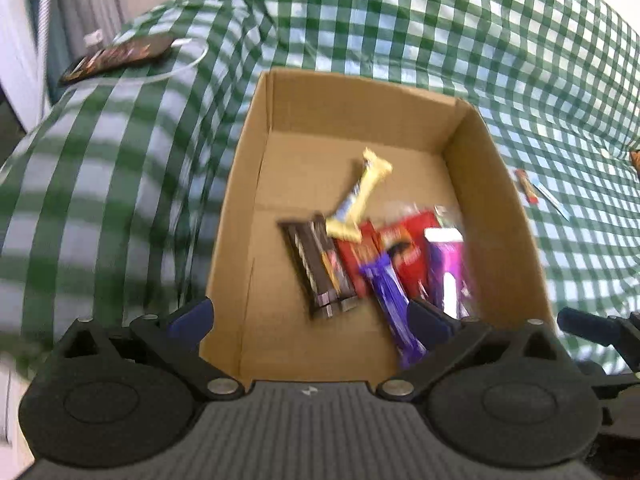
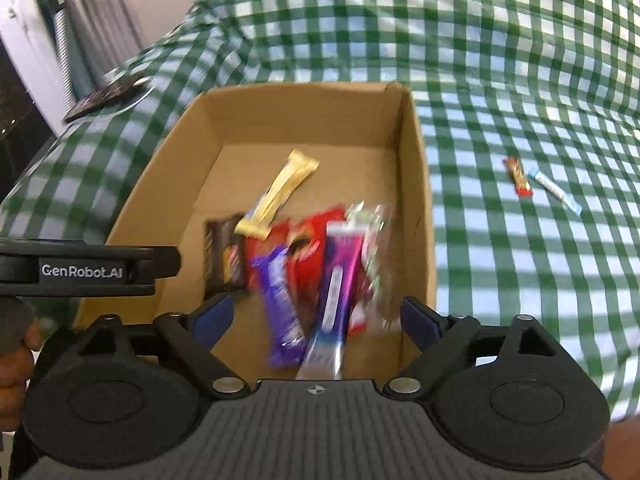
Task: Organize snacks
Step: 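Lower both tools into the box and open them to drop the purple snacks, then lift both tools out of the box and move toward the last two snacks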
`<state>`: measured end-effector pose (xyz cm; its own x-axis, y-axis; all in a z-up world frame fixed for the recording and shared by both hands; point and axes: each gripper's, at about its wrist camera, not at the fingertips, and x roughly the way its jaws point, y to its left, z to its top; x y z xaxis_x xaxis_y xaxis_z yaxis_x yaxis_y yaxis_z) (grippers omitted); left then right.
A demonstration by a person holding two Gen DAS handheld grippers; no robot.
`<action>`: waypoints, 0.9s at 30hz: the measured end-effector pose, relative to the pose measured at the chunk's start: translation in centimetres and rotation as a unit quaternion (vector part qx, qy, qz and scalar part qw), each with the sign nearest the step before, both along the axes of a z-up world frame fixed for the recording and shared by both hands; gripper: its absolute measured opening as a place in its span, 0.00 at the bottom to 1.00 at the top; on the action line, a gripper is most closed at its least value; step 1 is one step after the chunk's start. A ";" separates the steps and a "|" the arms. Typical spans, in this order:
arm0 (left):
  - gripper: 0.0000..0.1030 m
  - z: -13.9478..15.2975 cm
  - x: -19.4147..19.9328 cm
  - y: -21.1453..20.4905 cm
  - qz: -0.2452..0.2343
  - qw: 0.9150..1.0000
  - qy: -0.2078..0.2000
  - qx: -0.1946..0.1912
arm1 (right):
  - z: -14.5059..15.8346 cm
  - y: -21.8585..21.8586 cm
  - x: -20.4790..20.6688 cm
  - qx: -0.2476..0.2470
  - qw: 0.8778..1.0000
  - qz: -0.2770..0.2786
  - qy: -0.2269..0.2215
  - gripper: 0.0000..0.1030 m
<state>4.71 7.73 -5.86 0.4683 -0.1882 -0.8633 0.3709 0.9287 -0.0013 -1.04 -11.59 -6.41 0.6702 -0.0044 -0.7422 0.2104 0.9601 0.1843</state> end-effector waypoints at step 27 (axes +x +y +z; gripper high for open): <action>1.00 6.9 -13.5 3.8 0.021 0.995 -0.094 0.005 | 5.9 4.0 -14.8 -0.115 0.981 0.002 -0.154 1.00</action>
